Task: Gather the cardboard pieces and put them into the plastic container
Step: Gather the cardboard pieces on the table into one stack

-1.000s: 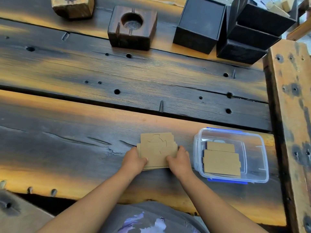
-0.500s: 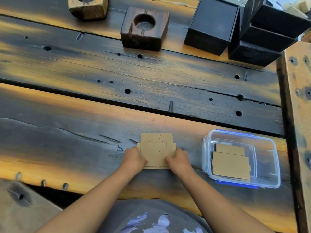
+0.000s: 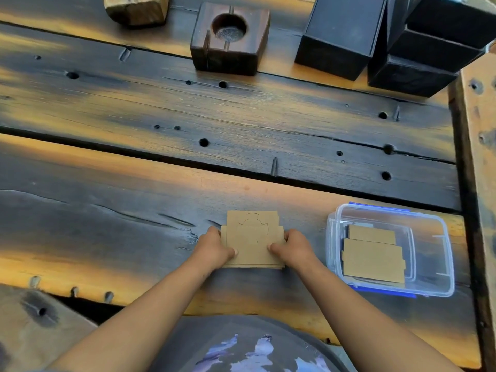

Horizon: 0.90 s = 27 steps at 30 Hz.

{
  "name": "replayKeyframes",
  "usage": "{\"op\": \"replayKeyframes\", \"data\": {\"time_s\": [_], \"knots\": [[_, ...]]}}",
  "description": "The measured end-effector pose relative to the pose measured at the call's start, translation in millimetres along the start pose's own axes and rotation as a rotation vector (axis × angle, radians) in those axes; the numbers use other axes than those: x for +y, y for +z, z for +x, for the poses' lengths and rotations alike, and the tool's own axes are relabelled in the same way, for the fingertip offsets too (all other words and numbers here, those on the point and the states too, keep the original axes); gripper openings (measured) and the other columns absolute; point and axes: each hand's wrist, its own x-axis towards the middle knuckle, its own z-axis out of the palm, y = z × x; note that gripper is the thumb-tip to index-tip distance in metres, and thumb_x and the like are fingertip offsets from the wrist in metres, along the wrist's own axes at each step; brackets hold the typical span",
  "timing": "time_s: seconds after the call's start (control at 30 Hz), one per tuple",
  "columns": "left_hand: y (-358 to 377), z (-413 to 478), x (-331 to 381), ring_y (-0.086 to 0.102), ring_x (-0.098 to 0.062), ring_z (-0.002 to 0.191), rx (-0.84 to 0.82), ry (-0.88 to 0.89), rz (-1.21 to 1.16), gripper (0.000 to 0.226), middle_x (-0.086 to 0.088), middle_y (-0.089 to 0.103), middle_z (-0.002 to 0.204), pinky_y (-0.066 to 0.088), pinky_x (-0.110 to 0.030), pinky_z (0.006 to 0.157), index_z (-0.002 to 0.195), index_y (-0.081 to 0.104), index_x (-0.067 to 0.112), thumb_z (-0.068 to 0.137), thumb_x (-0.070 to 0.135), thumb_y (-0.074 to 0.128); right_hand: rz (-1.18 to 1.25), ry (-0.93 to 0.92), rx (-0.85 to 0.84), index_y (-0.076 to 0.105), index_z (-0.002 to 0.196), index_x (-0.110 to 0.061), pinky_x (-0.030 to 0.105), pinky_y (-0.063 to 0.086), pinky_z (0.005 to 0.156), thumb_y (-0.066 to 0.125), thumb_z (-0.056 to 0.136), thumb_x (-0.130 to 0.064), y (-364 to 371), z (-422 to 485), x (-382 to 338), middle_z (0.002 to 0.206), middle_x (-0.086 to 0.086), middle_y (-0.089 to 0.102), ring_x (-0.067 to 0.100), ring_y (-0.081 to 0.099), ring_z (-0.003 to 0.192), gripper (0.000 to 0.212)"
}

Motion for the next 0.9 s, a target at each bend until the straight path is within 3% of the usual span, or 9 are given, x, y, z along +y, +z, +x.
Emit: {"op": "replayKeyframes", "data": {"time_s": [0.2, 0.33, 0.43, 0.57, 0.63, 0.67, 0.73, 0.8, 0.9], "knots": [[-1, 3, -1, 0.062, -0.029, 0.105, -0.006, -0.015, -0.070, 0.056, -0.009, 0.059, 0.120, 0.057, -0.041, 0.086, 0.119, 0.048, 0.011, 0.076, 0.024, 0.080, 0.014, 0.018, -0.023, 0.054, 0.094, -0.019, 0.043, 0.056, 0.088, 0.073, 0.080, -0.031, -1, 4, -1, 0.104, 0.003, 0.064, 0.023, 0.064, 0.095, 0.026], [0, 3, -6, 0.063, -0.022, 0.093, -0.027, -0.014, -0.202, 0.049, -0.006, 0.062, 0.117, 0.055, -0.034, 0.073, 0.114, 0.048, 0.013, 0.077, 0.018, 0.080, 0.056, 0.023, -0.030, 0.052, 0.109, -0.015, 0.043, 0.055, 0.090, 0.074, 0.079, -0.032, -1, 5, 1, 0.109, 0.003, 0.063, 0.023, 0.063, 0.099, 0.041], [3, 0, -9, 0.062, -0.018, 0.088, -0.036, -0.015, -0.287, 0.047, -0.002, 0.063, 0.116, 0.052, -0.032, 0.064, 0.114, 0.049, 0.013, 0.078, 0.015, 0.079, 0.089, 0.022, -0.030, 0.051, 0.109, -0.015, 0.043, 0.055, 0.090, 0.075, 0.079, -0.031, 1, 6, 4, 0.109, 0.002, 0.063, 0.022, 0.063, 0.099, 0.041], [7, -6, -13, 0.063, -0.014, 0.082, -0.053, -0.022, -0.355, 0.046, -0.005, 0.067, 0.109, 0.052, -0.030, 0.065, 0.115, 0.054, 0.009, 0.077, 0.013, 0.079, 0.168, 0.019, -0.051, 0.051, 0.094, -0.021, 0.031, 0.054, 0.075, 0.076, 0.080, -0.027, 0, 6, 8, 0.094, -0.006, 0.061, 0.013, 0.062, 0.086, 0.029], [7, -8, -14, 0.065, -0.015, 0.085, -0.035, -0.011, -0.366, 0.044, -0.008, 0.068, 0.111, 0.055, -0.031, 0.070, 0.113, 0.057, 0.009, 0.076, 0.012, 0.080, 0.211, 0.004, -0.067, 0.051, 0.082, -0.025, 0.023, 0.047, 0.063, 0.076, 0.080, -0.024, -1, 3, 8, 0.086, -0.010, 0.061, 0.005, 0.059, 0.075, 0.025], [6, -10, -15, 0.066, -0.020, 0.093, -0.022, -0.003, -0.362, 0.044, -0.010, 0.066, 0.114, 0.057, -0.035, 0.080, 0.111, 0.057, 0.009, 0.075, 0.012, 0.081, 0.224, 0.004, -0.080, 0.053, 0.082, -0.024, 0.022, 0.046, 0.062, 0.076, 0.081, -0.022, -1, 2, 9, 0.087, -0.009, 0.063, 0.005, 0.059, 0.075, 0.023], [2, -14, -15, 0.064, -0.026, 0.105, -0.017, 0.024, -0.343, 0.043, -0.012, 0.062, 0.118, 0.055, -0.044, 0.094, 0.107, 0.055, 0.011, 0.074, 0.011, 0.082, 0.262, 0.016, -0.108, 0.059, 0.092, -0.018, 0.023, 0.048, 0.065, 0.075, 0.081, -0.019, -1, -3, 10, 0.096, -0.003, 0.066, 0.009, 0.062, 0.078, 0.020], [-2, -19, -16, 0.064, -0.028, 0.107, -0.032, 0.053, -0.343, 0.042, -0.011, 0.063, 0.116, 0.053, -0.046, 0.096, 0.105, 0.054, 0.011, 0.074, 0.010, 0.081, 0.309, 0.018, -0.124, 0.060, 0.097, -0.016, 0.023, 0.049, 0.066, 0.075, 0.081, -0.017, 0, -8, 12, 0.100, -0.001, 0.066, 0.011, 0.063, 0.081, 0.022], [-9, -25, -18, 0.065, -0.026, 0.104, -0.055, 0.083, -0.355, 0.038, -0.009, 0.066, 0.110, 0.053, -0.044, 0.096, 0.101, 0.052, 0.015, 0.076, 0.008, 0.079, 0.340, 0.005, -0.114, 0.060, 0.088, -0.017, 0.029, 0.053, 0.075, 0.077, 0.080, -0.018, 2, -18, 14, 0.096, 0.001, 0.068, 0.012, 0.064, 0.082, 0.019]]}}
